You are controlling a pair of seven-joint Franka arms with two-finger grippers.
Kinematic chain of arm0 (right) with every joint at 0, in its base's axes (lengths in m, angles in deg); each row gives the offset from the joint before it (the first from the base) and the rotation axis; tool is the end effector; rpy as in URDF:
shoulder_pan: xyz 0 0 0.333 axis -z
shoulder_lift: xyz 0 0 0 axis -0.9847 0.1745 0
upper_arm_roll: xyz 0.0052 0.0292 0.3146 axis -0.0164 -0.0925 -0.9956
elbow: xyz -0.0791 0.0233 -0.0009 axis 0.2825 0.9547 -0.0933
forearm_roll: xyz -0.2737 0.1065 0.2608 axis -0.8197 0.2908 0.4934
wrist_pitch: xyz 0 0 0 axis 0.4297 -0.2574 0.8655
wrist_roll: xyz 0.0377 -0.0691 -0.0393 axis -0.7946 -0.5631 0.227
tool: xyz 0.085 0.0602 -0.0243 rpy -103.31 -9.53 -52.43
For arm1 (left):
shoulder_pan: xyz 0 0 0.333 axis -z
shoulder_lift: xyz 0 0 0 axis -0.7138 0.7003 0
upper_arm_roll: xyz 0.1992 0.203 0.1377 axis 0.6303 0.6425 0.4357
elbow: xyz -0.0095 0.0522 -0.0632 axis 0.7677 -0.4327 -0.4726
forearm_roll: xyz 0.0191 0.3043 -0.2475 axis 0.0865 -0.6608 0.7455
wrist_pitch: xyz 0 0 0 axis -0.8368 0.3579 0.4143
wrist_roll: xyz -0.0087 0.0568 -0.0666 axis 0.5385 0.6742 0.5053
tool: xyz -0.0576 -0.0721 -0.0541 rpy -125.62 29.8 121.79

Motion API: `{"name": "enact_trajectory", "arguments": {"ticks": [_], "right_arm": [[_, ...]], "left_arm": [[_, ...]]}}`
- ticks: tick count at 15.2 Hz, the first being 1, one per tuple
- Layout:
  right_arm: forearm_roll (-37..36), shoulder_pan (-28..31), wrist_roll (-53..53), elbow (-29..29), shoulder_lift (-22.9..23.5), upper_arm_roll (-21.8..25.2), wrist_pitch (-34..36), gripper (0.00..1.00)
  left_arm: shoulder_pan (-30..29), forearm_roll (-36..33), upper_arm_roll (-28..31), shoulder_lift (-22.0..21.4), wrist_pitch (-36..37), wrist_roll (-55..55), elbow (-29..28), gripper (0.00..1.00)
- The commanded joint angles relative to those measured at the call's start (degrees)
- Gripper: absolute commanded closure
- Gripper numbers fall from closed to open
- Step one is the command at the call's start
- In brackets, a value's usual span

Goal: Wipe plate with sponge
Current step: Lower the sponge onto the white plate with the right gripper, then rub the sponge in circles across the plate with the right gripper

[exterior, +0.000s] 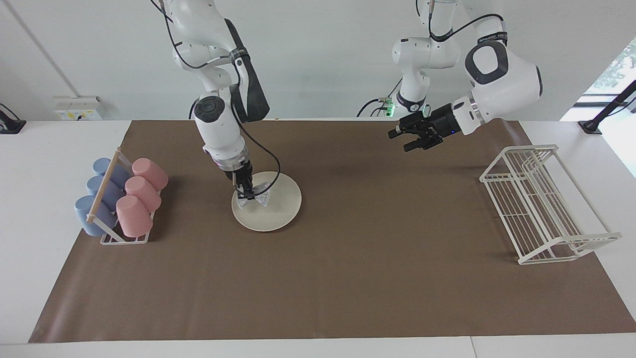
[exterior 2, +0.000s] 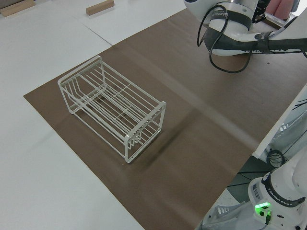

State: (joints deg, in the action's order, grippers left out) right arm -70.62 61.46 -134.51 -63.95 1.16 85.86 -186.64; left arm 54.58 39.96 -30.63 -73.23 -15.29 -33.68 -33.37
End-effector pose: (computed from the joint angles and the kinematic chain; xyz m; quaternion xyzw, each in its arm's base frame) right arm 0.5357 0.1583 0.3511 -0.7289 0.6824 0.0234 0.0497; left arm 0.4882 -0.1288 0.4990 0.9235 -0.0034 -0.0634 0.3782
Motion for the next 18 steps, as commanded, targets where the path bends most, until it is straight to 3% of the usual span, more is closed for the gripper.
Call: {"name": "enact_trajectory", "arguments": {"ticks": [1,6,11,18], "right_arm": [[-0.34,0.56,0.23,-2.75,-1.71,-0.42,-1.34,1.0],[0.28,-0.14,-0.3,-5.04,1.97,-0.51,-9.59,1.0],[0.28,-0.23,-1.18,-5.04,2.5,-0.59,-10.4,1.0],[4.49,-3.74,-4.95,-4.77,3.29,-0.68,-16.01,1.0]], "left_arm": [[-0.16,-9.48,-0.08,-1.32,4.07,4.8,4.05,0.0],[-0.16,-28.19,-0.25,-1.4,12.34,10.35,12.75,0.0],[-0.07,-42.62,-0.43,-1.67,16.91,10.44,16.36,0.0],[-1.73,-47.48,0.01,-4.13,18.77,10.97,18.21,0.0]]}}
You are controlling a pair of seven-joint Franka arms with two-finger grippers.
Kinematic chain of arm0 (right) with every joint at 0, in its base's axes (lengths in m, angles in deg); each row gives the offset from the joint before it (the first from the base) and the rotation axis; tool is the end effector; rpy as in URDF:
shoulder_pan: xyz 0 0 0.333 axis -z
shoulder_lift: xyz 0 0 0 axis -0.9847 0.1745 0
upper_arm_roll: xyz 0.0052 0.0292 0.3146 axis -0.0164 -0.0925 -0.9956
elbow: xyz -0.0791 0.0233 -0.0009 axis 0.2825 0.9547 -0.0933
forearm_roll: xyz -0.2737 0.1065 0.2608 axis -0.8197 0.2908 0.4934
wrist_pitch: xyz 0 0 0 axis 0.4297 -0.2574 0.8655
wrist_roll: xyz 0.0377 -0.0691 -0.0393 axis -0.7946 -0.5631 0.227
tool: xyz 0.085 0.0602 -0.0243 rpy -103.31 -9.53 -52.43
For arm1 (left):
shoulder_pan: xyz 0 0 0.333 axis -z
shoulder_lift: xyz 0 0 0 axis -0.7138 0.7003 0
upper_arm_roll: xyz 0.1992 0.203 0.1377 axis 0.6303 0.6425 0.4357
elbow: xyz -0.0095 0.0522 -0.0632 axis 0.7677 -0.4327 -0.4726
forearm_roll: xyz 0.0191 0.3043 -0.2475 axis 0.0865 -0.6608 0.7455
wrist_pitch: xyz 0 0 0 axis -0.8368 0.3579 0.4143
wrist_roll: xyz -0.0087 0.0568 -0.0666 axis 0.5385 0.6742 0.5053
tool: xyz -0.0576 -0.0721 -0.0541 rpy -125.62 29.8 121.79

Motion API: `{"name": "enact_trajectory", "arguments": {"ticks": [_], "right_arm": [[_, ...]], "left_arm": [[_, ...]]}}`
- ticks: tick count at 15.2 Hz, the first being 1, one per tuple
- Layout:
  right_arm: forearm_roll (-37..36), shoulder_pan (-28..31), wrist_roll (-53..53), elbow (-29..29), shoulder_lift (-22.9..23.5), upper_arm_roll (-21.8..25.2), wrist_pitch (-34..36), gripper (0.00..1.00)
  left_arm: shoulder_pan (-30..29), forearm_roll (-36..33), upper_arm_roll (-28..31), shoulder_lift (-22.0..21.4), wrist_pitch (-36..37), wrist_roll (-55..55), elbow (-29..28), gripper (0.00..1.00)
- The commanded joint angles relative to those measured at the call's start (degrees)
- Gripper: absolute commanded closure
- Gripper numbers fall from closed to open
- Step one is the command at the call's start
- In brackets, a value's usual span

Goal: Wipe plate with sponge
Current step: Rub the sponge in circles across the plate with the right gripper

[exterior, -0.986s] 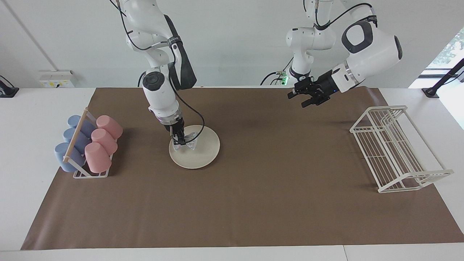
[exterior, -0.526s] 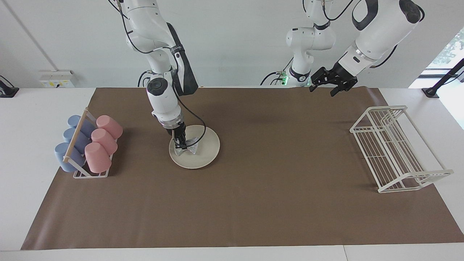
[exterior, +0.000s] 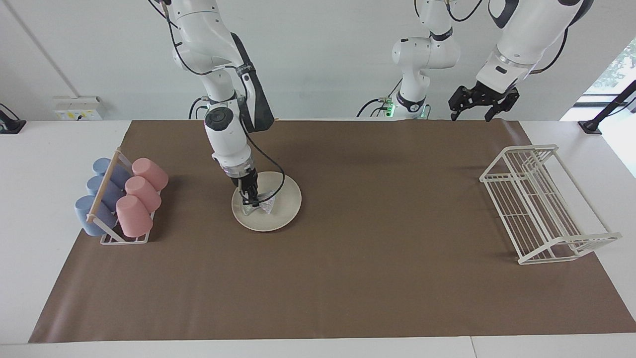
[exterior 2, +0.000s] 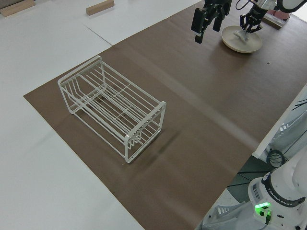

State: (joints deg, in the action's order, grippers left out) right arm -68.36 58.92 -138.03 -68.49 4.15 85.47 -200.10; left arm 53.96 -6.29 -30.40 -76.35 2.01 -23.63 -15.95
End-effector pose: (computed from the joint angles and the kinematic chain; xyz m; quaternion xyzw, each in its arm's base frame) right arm 0.5268 0.1803 0.3108 -0.7068 0.7011 0.0029 0.0943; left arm 0.4753 -0.0593 0.6203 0.9984 -0.0407 -0.0393 0.0029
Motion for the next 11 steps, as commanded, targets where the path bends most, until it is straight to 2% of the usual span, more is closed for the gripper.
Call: {"name": "enact_trajectory", "arguments": {"ticks": [1,8,11], "right_arm": [[2.84,-2.25,-2.04,-0.05,0.39,-0.29,-3.08,1.0],[7.24,-5.51,-3.72,-0.05,0.57,-0.29,-5.01,1.0],[7.42,-5.43,-3.2,-0.05,3.19,-0.21,-6.07,1.0]], "left_arm": [[-1.2,-1.23,-0.22,-1.01,1.47,1.79,0.88,0.0],[-1.46,-1.14,-0.05,-1.1,0.5,2.86,0.88,0.0],[-1.46,-1.14,-0.05,-1.1,0.41,2.68,0.97,0.0]]}}
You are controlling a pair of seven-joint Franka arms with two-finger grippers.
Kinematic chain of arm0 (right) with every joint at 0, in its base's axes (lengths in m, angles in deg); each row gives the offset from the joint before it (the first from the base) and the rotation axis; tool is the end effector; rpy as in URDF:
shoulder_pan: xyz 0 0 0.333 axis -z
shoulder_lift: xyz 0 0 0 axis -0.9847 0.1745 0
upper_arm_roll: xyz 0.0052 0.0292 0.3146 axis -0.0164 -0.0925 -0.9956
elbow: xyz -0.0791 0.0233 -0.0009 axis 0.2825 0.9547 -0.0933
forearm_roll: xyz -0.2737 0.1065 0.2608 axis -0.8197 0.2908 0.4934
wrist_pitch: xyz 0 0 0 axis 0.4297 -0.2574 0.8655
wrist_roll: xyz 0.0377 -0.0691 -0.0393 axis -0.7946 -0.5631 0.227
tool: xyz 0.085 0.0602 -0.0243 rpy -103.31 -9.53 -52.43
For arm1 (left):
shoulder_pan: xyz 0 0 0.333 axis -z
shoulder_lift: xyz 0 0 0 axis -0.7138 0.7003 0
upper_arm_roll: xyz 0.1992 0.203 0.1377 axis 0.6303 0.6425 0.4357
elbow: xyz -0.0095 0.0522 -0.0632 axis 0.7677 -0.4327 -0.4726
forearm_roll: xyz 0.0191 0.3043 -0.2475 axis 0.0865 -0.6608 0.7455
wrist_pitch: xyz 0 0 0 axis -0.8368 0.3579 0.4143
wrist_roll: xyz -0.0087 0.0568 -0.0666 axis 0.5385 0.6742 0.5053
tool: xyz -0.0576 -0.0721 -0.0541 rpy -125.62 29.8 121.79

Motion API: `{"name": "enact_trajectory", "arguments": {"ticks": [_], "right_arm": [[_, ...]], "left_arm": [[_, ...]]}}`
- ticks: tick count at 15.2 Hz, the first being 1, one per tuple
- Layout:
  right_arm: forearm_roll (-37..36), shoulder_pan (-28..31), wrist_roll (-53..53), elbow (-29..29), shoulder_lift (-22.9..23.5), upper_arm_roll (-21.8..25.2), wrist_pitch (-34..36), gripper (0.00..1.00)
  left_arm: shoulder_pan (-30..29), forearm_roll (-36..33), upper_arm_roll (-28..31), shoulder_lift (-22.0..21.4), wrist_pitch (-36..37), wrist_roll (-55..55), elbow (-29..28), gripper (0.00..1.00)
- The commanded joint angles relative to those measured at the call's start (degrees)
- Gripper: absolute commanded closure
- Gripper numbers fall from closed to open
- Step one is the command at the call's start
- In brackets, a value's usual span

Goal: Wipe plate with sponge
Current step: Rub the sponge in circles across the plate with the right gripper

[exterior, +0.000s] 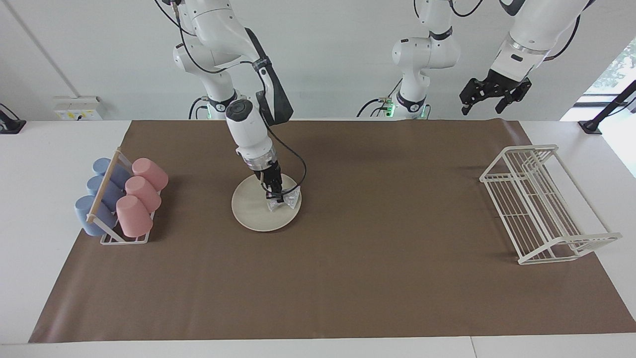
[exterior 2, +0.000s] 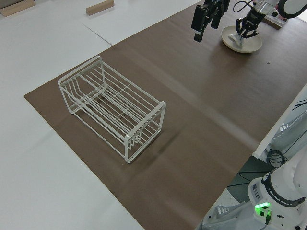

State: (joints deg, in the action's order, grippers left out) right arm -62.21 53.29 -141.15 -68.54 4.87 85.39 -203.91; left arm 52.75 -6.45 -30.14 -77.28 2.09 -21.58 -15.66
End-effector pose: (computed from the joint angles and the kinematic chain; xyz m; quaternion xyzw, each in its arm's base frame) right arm 0.5124 0.2301 0.3100 -0.6871 0.7146 0.0243 0.1292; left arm 0.4720 -0.0459 0.6302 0.9995 -0.0102 -0.0294 0.0029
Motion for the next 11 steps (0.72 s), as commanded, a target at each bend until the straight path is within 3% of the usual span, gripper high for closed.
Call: {"name": "enact_trajectory", "arguments": {"ticks": [1,11], "right_arm": [[1.27,0.21,0.19,0.0,3.45,-0.12,-2.78,1.0],[-6.02,5.04,1.77,-0.18,3.37,0.76,6.17,1.0]], "left_arm": [[-0.26,-0.98,-0.3,-0.16,0.42,0.54,0.59,0.0],[-0.52,-0.89,0.22,-0.25,0.16,0.71,0.59,0.0]]}}
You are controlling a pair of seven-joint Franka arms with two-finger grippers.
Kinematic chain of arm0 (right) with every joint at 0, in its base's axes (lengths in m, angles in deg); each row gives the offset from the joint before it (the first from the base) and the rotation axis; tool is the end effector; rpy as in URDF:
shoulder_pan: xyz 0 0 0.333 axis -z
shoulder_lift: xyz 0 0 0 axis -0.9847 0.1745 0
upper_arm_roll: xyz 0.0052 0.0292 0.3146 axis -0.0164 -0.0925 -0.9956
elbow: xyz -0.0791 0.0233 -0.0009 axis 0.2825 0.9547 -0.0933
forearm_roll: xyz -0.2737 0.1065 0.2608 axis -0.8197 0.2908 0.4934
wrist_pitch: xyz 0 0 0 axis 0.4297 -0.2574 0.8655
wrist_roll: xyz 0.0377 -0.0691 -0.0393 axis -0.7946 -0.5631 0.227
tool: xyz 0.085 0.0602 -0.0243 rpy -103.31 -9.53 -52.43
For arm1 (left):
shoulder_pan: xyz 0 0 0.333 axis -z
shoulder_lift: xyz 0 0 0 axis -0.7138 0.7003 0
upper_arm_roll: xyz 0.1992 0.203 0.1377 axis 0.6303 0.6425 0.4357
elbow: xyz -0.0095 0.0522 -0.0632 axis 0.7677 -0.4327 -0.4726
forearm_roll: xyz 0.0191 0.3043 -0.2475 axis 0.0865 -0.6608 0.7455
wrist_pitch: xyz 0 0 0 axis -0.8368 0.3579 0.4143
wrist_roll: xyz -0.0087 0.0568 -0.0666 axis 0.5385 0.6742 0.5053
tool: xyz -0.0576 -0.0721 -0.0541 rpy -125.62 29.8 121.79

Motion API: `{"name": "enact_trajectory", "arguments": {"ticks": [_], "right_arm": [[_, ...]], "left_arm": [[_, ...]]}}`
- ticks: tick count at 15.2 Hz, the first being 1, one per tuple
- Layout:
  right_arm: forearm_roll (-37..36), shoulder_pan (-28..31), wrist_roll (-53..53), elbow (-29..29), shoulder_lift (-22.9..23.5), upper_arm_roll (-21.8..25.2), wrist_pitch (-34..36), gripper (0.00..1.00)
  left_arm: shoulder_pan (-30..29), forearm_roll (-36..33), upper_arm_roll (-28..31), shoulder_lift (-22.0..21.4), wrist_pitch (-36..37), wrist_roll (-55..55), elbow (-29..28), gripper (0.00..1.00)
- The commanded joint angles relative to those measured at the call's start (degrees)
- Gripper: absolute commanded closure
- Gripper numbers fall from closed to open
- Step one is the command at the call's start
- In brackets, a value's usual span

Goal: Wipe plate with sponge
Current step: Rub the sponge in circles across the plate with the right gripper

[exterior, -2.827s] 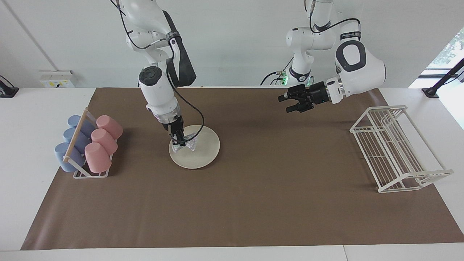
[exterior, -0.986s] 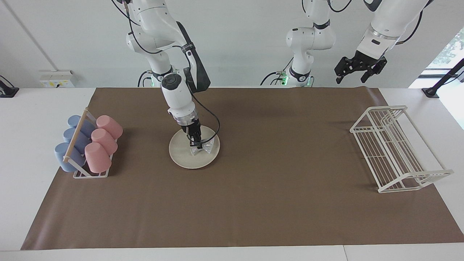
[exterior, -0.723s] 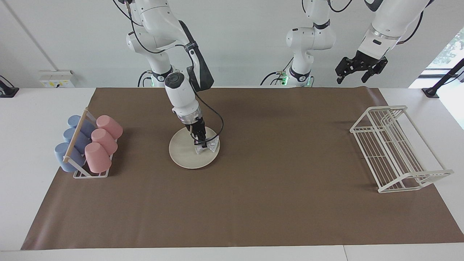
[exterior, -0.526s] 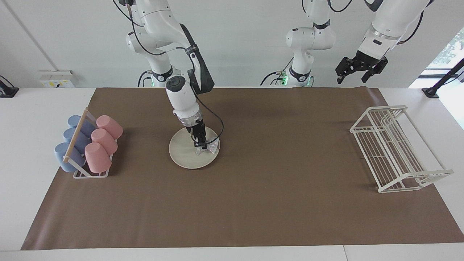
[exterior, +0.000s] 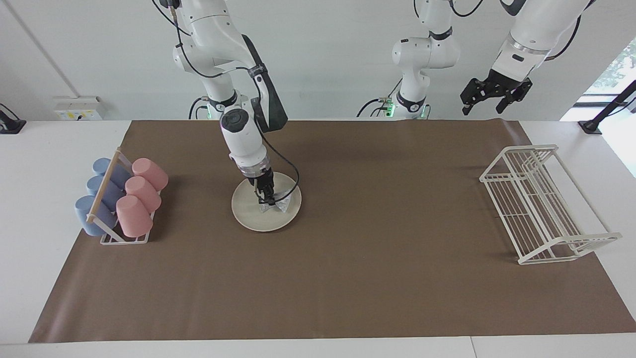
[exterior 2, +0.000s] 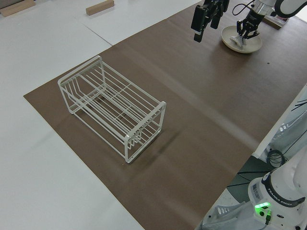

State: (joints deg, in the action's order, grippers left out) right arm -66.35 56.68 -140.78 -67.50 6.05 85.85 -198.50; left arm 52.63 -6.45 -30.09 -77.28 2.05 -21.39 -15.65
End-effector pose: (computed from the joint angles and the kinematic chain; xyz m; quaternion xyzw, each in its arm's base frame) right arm 0.5225 0.1983 0.2967 -0.6925 0.7165 0.0256 0.0796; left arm 0.4722 -0.0445 0.6304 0.9996 -0.0070 -0.0290 0.0030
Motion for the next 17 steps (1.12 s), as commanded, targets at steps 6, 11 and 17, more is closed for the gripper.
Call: {"name": "enact_trajectory", "arguments": {"ticks": [6,11,17], "right_arm": [[-5.74,5.59,1.57,-1.31,2.01,0.3,2.87,1.0],[-6.98,6.04,1.4,-1.22,1.92,0.3,3.84,1.0],[-6.89,4.29,-1.93,-0.61,1.92,-0.14,2.7,1.0]], "left_arm": [[-1.28,-0.8,-0.09,-0.16,0.28,0.7,0.58,0.0],[-1.28,-0.72,-0.09,-0.25,0.29,2.02,0.67,0.0],[-1.28,-0.45,-0.09,-0.51,0.2,2.19,0.49,0.0]]}}
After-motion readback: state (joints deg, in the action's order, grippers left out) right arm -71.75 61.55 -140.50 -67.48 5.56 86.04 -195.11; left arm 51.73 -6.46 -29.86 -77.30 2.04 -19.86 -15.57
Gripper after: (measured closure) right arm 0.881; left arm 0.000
